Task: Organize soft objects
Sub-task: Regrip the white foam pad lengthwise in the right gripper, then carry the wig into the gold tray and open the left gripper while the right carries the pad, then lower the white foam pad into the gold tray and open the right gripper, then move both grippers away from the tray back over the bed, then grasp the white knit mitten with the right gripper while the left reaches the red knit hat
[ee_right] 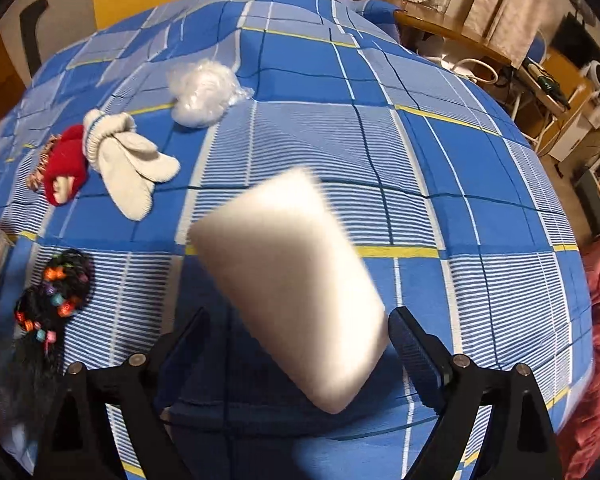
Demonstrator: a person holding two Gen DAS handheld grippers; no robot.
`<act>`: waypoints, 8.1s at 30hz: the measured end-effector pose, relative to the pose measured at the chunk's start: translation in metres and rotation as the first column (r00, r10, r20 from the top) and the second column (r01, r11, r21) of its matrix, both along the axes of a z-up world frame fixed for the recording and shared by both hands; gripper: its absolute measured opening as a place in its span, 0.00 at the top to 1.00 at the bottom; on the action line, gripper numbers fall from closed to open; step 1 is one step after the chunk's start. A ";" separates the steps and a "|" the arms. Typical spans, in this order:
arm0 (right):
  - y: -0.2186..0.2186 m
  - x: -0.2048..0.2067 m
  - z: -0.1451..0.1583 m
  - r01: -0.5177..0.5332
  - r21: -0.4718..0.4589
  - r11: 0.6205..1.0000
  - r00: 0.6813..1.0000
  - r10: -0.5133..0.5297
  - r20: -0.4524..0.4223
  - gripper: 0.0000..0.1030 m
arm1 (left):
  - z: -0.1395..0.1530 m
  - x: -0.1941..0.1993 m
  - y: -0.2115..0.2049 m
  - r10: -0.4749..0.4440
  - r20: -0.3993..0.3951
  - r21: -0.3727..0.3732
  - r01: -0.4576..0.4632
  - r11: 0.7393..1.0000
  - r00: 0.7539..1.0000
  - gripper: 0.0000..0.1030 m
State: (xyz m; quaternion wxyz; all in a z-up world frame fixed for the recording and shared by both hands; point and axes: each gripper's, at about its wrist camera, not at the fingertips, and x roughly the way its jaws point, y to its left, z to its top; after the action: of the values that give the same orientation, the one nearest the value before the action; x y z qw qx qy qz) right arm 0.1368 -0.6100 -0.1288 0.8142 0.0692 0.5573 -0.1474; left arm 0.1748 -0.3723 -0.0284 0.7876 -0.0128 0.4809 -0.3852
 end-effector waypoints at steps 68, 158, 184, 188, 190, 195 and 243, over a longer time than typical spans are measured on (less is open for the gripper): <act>0.066 -0.062 0.151 0.139 0.071 0.988 0.864 -0.156 0.478 0.79 | 0.017 0.017 0.373 0.408 0.085 -0.010 -0.409 0.912 0.909 0.66; 0.596 0.080 0.025 -0.536 0.294 0.792 0.843 0.523 0.126 0.45 | -0.067 -0.044 0.589 0.793 -0.064 -0.077 -0.795 0.602 0.606 0.43; 0.566 0.008 0.101 -0.639 0.117 0.760 0.756 0.592 0.280 0.44 | -0.060 -0.046 0.543 0.710 -0.038 -0.070 -0.711 0.700 0.703 0.43; 0.542 -0.007 0.123 -0.619 0.097 0.779 0.755 0.557 0.346 0.44 | -0.054 -0.048 0.525 0.681 -0.014 -0.062 -0.681 0.730 0.732 0.43; 0.527 -0.012 0.134 -0.597 0.084 0.798 0.761 0.529 0.376 0.44 | -0.051 -0.048 0.516 0.662 -0.001 -0.056 -0.661 0.748 0.750 0.43; 0.476 -0.024 0.156 -0.510 0.053 0.858 0.784 0.439 0.439 0.43 | -0.041 -0.054 0.485 0.574 0.048 -0.062 -0.572 0.818 0.817 0.36; 0.103 0.157 -0.009 -0.029 0.099 0.995 0.994 0.018 0.112 0.43 | 0.004 -0.080 0.241 0.038 0.095 -0.013 -0.037 0.999 0.995 0.35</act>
State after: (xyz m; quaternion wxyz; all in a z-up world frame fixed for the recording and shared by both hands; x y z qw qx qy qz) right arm 0.2942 -0.5074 -0.1373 0.8411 0.1116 0.5186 -0.1057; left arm 0.0945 -0.1310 -0.0245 0.8166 -0.0079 0.4405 -0.3730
